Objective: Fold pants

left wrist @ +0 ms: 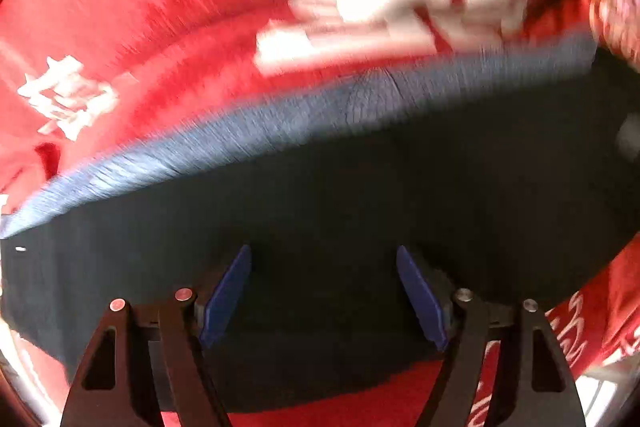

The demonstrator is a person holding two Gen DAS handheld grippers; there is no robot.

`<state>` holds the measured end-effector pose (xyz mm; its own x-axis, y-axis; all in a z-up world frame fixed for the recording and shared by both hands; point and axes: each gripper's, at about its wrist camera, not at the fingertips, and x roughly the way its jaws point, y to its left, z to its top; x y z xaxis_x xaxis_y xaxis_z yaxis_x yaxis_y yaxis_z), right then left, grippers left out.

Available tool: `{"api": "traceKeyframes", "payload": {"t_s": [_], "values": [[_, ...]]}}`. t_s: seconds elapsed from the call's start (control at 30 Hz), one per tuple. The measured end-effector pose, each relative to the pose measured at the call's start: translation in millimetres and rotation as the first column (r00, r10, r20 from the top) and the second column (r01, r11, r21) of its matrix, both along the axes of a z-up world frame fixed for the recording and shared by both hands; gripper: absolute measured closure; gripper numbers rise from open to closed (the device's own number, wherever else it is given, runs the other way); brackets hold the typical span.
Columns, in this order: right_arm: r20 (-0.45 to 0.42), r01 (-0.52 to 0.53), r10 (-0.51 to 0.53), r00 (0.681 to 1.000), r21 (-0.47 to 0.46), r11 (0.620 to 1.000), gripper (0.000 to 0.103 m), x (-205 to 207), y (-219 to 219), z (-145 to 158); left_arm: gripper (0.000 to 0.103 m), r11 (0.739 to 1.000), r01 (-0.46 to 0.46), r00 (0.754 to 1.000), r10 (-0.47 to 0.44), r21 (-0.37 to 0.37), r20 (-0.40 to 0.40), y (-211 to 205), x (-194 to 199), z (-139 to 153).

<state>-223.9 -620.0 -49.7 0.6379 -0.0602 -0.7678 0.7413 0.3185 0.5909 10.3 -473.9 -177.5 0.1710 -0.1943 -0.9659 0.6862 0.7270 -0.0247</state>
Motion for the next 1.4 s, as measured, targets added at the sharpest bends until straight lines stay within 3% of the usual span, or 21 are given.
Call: {"api": "traceKeyframes", "payload": {"t_s": [0.07,0.3,0.43,0.63,0.7,0.83,0.97,1.07,1.17,1.2,1.27,1.33,1.4], "values": [[-0.002,-0.045,0.045,0.999,-0.026,0.999,0.088,9.3,7.2,10.2,0.025,0.999,0.04,0.998,-0.04,0.002,0.053,-2.2,-6.7,1.4],[-0.025,-0.144,0.142,0.99,-0.116,0.983,0.088,42.2,29.3,40.2,0.024,0.998,0.053,0.997,-0.055,-0.042,-0.044,7.1,13.9,1.8],[-0.069,-0.205,0.196,0.978,-0.176,0.963,0.088,65.6,50.2,59.7,0.024,0.996,0.011,0.995,-0.02,-0.092,-0.098,33.4,24.3,14.2],[-0.144,-0.319,0.291,0.946,-0.24,0.917,0.088,117.5,104.3,68.8,0.024,0.99,-0.037,0.996,0.025,-0.135,-0.09,105.4,55.4,37.6],[-0.157,-0.342,0.312,0.937,-0.238,0.909,0.088,132.4,121.2,64.4,0.014,0.989,-0.073,0.993,0.06,-0.13,-0.098,131.1,66.1,39.8],[-0.21,-0.424,0.382,0.9,-0.219,0.879,0.085,176.6,174.9,41.5,0.012,0.977,-0.177,0.982,0.167,-0.116,-0.091,188.6,96.4,40.3],[-0.338,-0.517,0.432,0.836,-0.222,0.827,0.079,217.5,228.1,2.9,0.012,0.961,-0.264,0.963,0.258,-0.084,-0.077,237.0,121.3,31.1],[-0.469,-0.598,0.455,0.757,-0.216,0.772,0.075,239.9,266.7,-36.4,0.012,0.947,-0.316,0.948,0.312,-0.064,-0.067,267.8,136.3,21.4],[-0.647,-0.697,0.412,0.641,-0.267,0.665,0.064,252.8,308.9,-63.9,0.012,0.94,-0.337,0.941,0.334,-0.047,-0.06,289.6,143.5,15.3],[-0.706,-0.742,0.393,0.589,-0.282,0.608,0.059,254.8,326.9,-69.0,0.012,0.938,-0.344,0.938,0.341,-0.044,-0.062,294.7,145.2,13.7],[-0.74,-0.788,0.395,0.544,-0.29,0.543,0.047,252.8,350.0,-68.4,0.012,0.933,-0.358,0.932,0.355,-0.042,-0.07,303.8,147.6,11.9],[-0.735,-0.824,0.437,0.519,-0.293,0.486,0.045,242.8,370.5,-58.0,0.012,0.931,-0.363,0.93,0.359,-0.043,-0.079,308.8,147.9,13.5],[-0.651,-0.83,0.545,0.529,-0.262,0.493,0.045,232.2,373.5,-43.1,0.012,0.935,-0.351,0.934,0.345,-0.057,-0.093,307.0,146.7,18.1]]}}
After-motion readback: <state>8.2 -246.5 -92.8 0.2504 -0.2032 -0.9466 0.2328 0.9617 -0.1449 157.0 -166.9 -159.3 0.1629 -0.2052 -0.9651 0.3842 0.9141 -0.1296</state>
